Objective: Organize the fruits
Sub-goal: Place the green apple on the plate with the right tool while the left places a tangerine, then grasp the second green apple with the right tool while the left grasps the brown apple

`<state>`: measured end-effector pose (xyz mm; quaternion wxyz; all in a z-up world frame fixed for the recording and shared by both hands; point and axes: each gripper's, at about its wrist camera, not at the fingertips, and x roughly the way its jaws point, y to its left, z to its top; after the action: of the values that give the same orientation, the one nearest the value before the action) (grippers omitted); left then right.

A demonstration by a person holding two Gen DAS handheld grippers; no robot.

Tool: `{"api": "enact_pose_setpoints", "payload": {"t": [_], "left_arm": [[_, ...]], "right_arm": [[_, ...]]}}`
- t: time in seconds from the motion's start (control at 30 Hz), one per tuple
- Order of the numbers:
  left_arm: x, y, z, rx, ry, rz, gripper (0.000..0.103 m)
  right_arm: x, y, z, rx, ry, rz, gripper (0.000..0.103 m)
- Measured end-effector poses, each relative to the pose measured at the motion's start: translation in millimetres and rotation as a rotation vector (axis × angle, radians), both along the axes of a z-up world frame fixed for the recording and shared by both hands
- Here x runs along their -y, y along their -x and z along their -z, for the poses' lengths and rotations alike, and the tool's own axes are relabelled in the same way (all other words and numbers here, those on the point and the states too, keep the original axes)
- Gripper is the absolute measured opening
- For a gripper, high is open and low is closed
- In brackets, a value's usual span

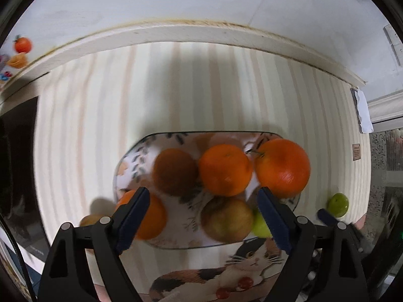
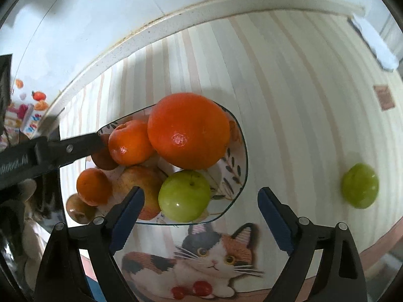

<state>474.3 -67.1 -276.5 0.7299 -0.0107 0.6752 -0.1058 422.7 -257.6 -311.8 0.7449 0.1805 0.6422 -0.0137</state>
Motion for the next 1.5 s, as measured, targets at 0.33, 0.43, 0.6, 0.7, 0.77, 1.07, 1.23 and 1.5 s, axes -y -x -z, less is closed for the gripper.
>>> {"api": "enact_pose_setpoints", "payload": {"t": [0.33, 0.43, 0.6, 0.7, 0.77, 1.07, 1.23, 1.5], "left_arm": [[-34.3, 59.0, -32.5, 0.149, -0.079, -0.037, 0.087], [-37.7, 75.0, -45.8, 0.192, -0.096, -0.048, 0.087], [-45.1, 98.4, -69.9, 0.253, -0.093, -0.070, 0.087], [-47.6, 105.9, -75.6, 0.267, -0.095, -0.077, 0.087], [-49.2, 109.7, -79.2, 0.263, -0.081, -0.087, 0.087], [-41.9, 105.6, -74.7, 0.250, -0.065, -0.121, 0.092], [-32.6, 94.8, -47.5, 0.234, -0.102, -0.161, 0.092], [-8.0, 77.1, 0.2, 0.151, -0.122, -0.183, 0.092]], "right_arm": [[-17.3, 25.8, -41.8, 0.059, 0.134, -0.096, 0.093], [-22.1, 37.4, -59.2, 0.088, 0.150, -0.115, 0.093], [-31.3, 56.2, -85.8, 0.135, 0.156, -0.137, 0.094], [-34.1, 62.6, -98.8, 0.155, 0.136, -0.137, 0.094], [-35.9, 64.7, -103.4, 0.165, 0.121, -0.135, 0.093], [-16.2, 66.4, -111.5, 0.191, 0.084, -0.053, 0.094], [46.6, 64.8, -81.3, 0.138, 0.121, 0.154, 0.094], [162.1, 71.2, -14.1, 0.000, 0.157, 0.502, 0.094]]}}
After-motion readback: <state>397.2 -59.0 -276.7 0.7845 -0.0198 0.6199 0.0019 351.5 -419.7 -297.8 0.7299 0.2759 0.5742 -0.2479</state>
